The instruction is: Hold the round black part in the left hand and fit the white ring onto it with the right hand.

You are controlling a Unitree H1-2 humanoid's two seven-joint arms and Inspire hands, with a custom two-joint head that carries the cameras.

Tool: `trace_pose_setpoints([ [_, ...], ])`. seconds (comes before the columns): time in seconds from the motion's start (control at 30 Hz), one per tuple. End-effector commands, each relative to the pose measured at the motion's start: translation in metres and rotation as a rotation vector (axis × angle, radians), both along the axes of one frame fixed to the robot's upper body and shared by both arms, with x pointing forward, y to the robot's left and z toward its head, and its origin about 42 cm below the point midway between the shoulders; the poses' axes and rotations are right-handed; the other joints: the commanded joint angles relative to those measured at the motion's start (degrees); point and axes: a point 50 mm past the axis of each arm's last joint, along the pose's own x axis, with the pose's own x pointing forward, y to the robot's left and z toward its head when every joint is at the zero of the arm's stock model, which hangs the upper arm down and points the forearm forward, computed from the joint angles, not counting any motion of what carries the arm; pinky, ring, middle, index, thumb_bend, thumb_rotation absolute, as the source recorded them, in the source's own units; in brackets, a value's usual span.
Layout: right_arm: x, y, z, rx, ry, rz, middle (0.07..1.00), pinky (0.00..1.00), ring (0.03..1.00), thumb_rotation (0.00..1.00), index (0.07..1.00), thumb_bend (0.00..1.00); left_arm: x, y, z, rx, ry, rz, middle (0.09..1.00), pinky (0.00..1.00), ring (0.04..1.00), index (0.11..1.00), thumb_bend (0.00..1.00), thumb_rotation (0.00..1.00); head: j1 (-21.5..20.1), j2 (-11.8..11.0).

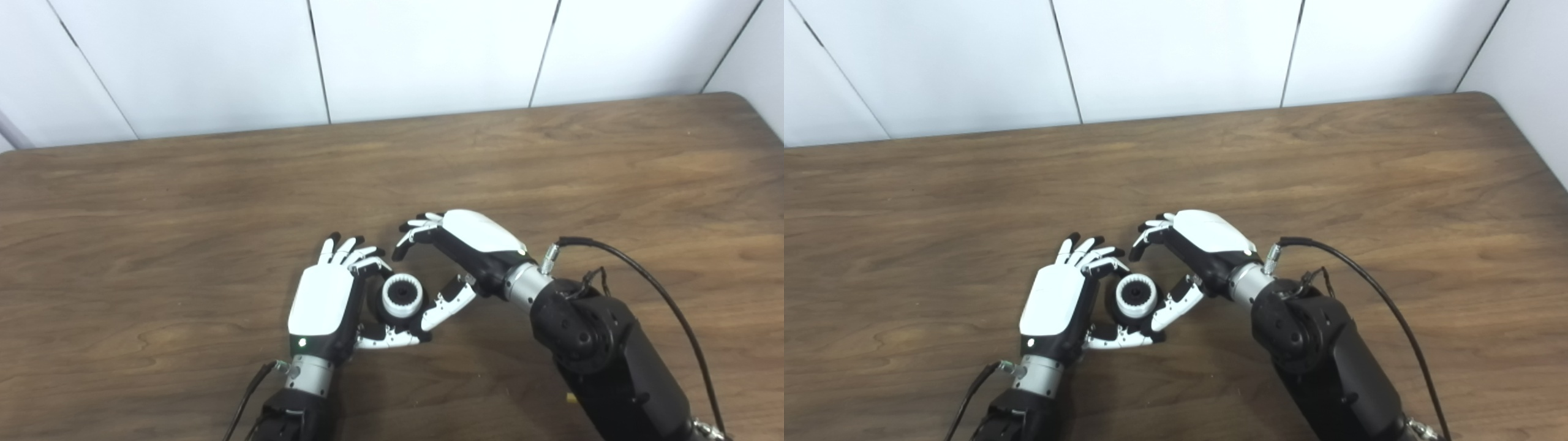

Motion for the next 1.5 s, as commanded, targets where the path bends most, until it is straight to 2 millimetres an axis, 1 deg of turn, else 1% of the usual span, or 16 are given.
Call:
trace_pose_setpoints([
  [0.0, 0.003, -0.006, 0.018, 0.003, -0.075, 0.001, 0.903, 1.00, 0.966, 0.26, 0.714, 1.00, -0.023, 0.000, -0.029, 0.002, 0.104, 0.015, 0.786, 1.00, 0.907, 0.482, 0.52, 0.05, 0.0, 0.0],
  [0.1, 0.002, -0.012, 0.021, -0.001, -0.087, -0.005, 0.897, 1.00, 0.964, 0.25, 0.717, 1.00, -0.022, 0.000, -0.029, 0.004, 0.102, 0.016, 0.785, 1.00, 0.905, 0.482, 0.52, 0.05, -0.1, 0.0],
  [0.3, -0.001, -0.026, 0.027, -0.014, -0.087, -0.034, 0.895, 1.00, 0.954, 0.26, 0.723, 1.00, -0.020, 0.002, -0.029, 0.004, 0.119, 0.024, 0.781, 1.00, 0.901, 0.483, 0.52, 0.05, -0.3, 0.0],
  [0.47, -0.002, -0.033, 0.027, -0.020, -0.091, -0.052, 0.898, 1.00, 0.950, 0.27, 0.723, 1.00, -0.019, 0.006, -0.029, 0.020, 0.119, 0.022, 0.783, 1.00, 0.902, 0.490, 0.52, 0.06, -0.1, -0.2],
  [0.57, -0.001, -0.033, 0.027, -0.013, -0.092, -0.058, 0.894, 1.00, 0.948, 0.28, 0.720, 1.00, -0.019, 0.008, -0.027, 0.040, 0.134, 0.023, 0.800, 1.00, 0.911, 0.494, 0.52, 0.07, 0.1, -0.3],
  [0.6, -0.001, -0.033, 0.026, -0.010, -0.093, -0.059, 0.892, 1.00, 0.948, 0.28, 0.719, 1.00, -0.018, 0.009, -0.027, 0.051, 0.141, 0.024, 0.807, 1.00, 0.916, 0.566, 0.70, 0.11, 0.2, -0.4],
  [0.63, 0.000, -0.033, 0.026, -0.007, -0.093, -0.060, 0.892, 1.00, 0.947, 0.28, 0.720, 1.00, -0.018, 0.010, -0.026, 0.060, 0.146, 0.024, 0.818, 1.00, 0.923, 0.625, 0.81, 0.15, 0.2, -0.4],
  [0.73, 0.001, -0.031, 0.025, -0.001, -0.093, -0.063, 0.890, 1.00, 0.950, 0.29, 0.722, 1.00, -0.017, 0.012, -0.024, 0.071, 0.153, 0.025, 0.841, 1.00, 0.932, 0.720, 0.93, 0.21, 0.3, -0.5],
  [0.8, 0.001, -0.029, 0.024, 0.001, -0.094, -0.065, 0.889, 1.00, 0.950, 0.29, 0.722, 1.00, -0.016, 0.014, -0.024, 0.071, 0.150, 0.026, 0.852, 1.00, 0.934, 0.771, 0.97, 0.24, 0.4, -0.6],
  [0.93, 0.002, -0.027, 0.023, 0.007, -0.091, -0.067, 0.890, 1.00, 0.949, 0.30, 0.726, 1.00, -0.014, 0.018, -0.025, 0.065, 0.134, 0.039, 0.866, 1.00, 0.937, 0.864, 1.00, 0.28, 0.6, -0.8],
  [1.03, 0.003, -0.026, 0.021, 0.012, -0.087, -0.072, 0.891, 1.00, 0.949, 0.30, 0.726, 1.00, -0.013, 0.021, -0.023, 0.060, 0.132, 0.044, 0.874, 1.00, 0.944, 0.873, 1.00, 0.29, 0.9, -1.0],
  [1.17, 0.005, -0.024, 0.019, 0.020, -0.088, -0.076, 0.891, 1.00, 0.949, 0.30, 0.724, 1.00, -0.012, 0.025, -0.020, 0.074, 0.140, 0.049, 0.890, 1.00, 0.954, 0.897, 1.00, 0.33, 1.1, -1.3],
  [1.33, 0.009, -0.021, 0.017, 0.028, -0.096, -0.079, 0.884, 1.00, 0.945, 0.31, 0.723, 1.00, -0.009, 0.033, -0.015, 0.084, 0.149, 0.053, 0.924, 1.00, 0.971, 0.980, 1.00, 0.35, 1.5, -1.7],
  [1.47, 0.010, -0.019, 0.014, 0.042, -0.096, -0.086, 0.885, 1.00, 0.948, 0.30, 0.723, 1.00, -0.008, 0.041, -0.009, 0.065, 0.137, 0.060, 0.931, 1.00, 0.971, 0.999, 1.00, 0.35, 2.1, -2.1],
])
